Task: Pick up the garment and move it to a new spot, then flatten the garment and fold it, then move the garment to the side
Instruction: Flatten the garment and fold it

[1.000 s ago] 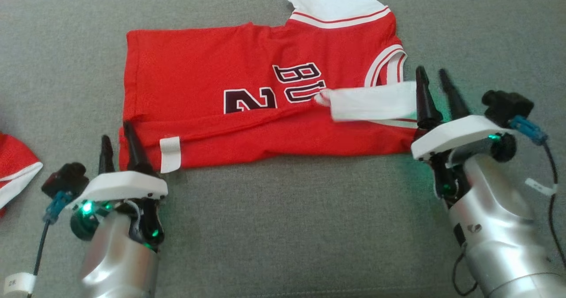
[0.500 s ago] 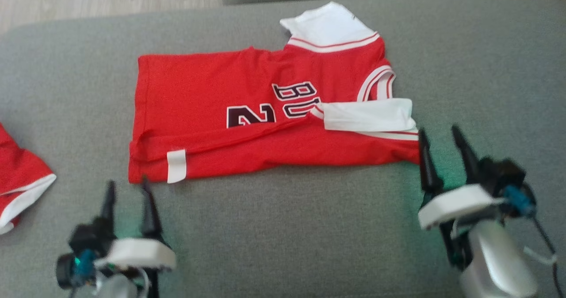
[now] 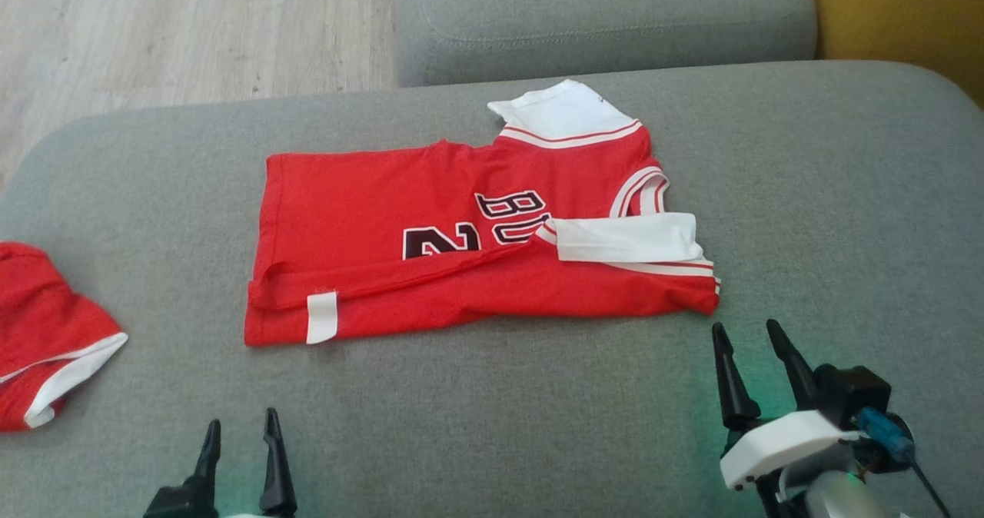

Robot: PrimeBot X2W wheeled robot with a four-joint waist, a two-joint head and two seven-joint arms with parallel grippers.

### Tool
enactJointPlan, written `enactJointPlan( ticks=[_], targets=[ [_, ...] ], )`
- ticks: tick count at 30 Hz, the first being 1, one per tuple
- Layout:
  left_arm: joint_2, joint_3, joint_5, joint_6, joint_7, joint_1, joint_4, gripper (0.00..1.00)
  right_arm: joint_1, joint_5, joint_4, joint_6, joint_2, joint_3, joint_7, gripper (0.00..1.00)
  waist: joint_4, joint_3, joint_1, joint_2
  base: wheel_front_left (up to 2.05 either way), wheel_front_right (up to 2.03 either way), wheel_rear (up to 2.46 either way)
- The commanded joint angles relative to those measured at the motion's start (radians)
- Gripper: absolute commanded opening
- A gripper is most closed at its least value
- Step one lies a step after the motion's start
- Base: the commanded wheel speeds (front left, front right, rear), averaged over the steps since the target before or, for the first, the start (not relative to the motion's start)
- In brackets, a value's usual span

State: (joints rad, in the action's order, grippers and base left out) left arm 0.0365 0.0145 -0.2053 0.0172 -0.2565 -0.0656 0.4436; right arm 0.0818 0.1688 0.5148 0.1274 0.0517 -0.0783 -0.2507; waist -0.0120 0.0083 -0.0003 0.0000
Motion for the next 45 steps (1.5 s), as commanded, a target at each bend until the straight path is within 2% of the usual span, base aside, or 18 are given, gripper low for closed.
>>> enactJointPlan(
  ticks=[1, 9, 17, 22, 33, 39, 40, 41, 42, 43, 44, 45],
  targets=[
    [0.014, -0.021, -0.005, -0.006, -0.005, 0.033, -0.031, 1.0, 0.022, 0.005, -0.028, 0.003, -0.001, -0.028, -0.011, 1.0, 0.002, -0.003, 0.0003, 0.0, 0.0, 0.0, 0.0],
    [0.014, -0.007, -0.022, 0.005, -0.005, 0.056, -0.021, 1.0, 0.035, 0.019, -0.011, 0.003, -0.001, -0.04, -0.011, 1.0, 0.004, 0.02, 0.0003, 0.0, 0.0, 0.0, 0.0],
    [0.014, -0.019, -0.05, 0.022, -0.005, 0.17, 0.008, 1.0, 0.119, 0.063, -0.007, 0.003, -0.001, -0.044, -0.011, 1.0, 0.003, 0.115, 0.0003, 0.0, 0.0, 0.0, 0.0],
    [0.014, -0.041, -0.032, 0.036, -0.005, 0.256, 0.042, 1.0, 0.183, 0.084, 0.006, 0.003, -0.001, -0.037, -0.011, 1.0, -0.001, 0.188, 0.0003, 0.0, 0.0, 0.0, 0.0],
    [0.014, -0.12, -0.046, 0.05, -0.005, 0.396, 0.192, 1.0, 0.277, 0.073, 0.065, 0.003, -0.001, -0.031, -0.011, 1.0, -0.009, 0.293, 0.0003, 0.0, 0.0, 0.0, 0.0],
    [0.014, -0.09, -0.067, 0.065, -0.005, 0.429, 0.312, 1.0, 0.293, 0.099, 0.166, 0.003, -0.001, -0.055, -0.011, 1.0, -0.012, 0.311, 0.0003, 0.0, 0.0, 0.0, 0.0],
    [0.014, -0.081, -0.069, 0.068, -0.005, 0.433, 0.329, 0.93, 0.293, 0.103, 0.184, 0.003, -0.001, -0.057, -0.011, 1.0, -0.012, 0.312, 0.0003, 0.0, 0.0, 0.0, 0.0],
    [0.014, -0.07, -0.073, 0.073, -0.005, 0.435, 0.348, 0.61, 0.293, 0.105, 0.205, 0.003, -0.001, -0.065, -0.011, 1.0, -0.012, 0.312, 0.0003, 0.0, 0.0, 0.0, 0.0],
    [0.014, -0.06, -0.077, 0.077, -0.005, 0.437, 0.363, 0.46, 0.293, 0.116, 0.221, 0.003, -0.001, -0.076, -0.011, 1.0, -0.011, 0.312, 0.0003, 0.0, 0.0, 0.0, 0.0],
    [0.014, -0.052, -0.076, 0.08, -0.005, 0.439, 0.372, 0.0, 0.292, 0.128, 0.236, 0.003, -0.001, -0.087, -0.011, 0.85, -0.011, 0.312, 0.0003, 0.0, 0.0, 0.0, 0.0],
    [0.014, -0.042, -0.077, 0.084, -0.005, 0.439, 0.385, 0.0, 0.293, 0.136, 0.249, 0.003, -0.001, -0.102, -0.011, 0.38, -0.011, 0.312, 0.0003, 0.0, 0.0, 0.0, 0.0],
    [0.014, -0.033, -0.08, 0.088, -0.005, 0.44, 0.395, 0.0, 0.292, 0.15, 0.26, 0.003, -0.001, -0.117, -0.011, 0.0, -0.01, 0.31, 0.0003, 0.0, 0.0, 0.0, 0.0]
  ],
)
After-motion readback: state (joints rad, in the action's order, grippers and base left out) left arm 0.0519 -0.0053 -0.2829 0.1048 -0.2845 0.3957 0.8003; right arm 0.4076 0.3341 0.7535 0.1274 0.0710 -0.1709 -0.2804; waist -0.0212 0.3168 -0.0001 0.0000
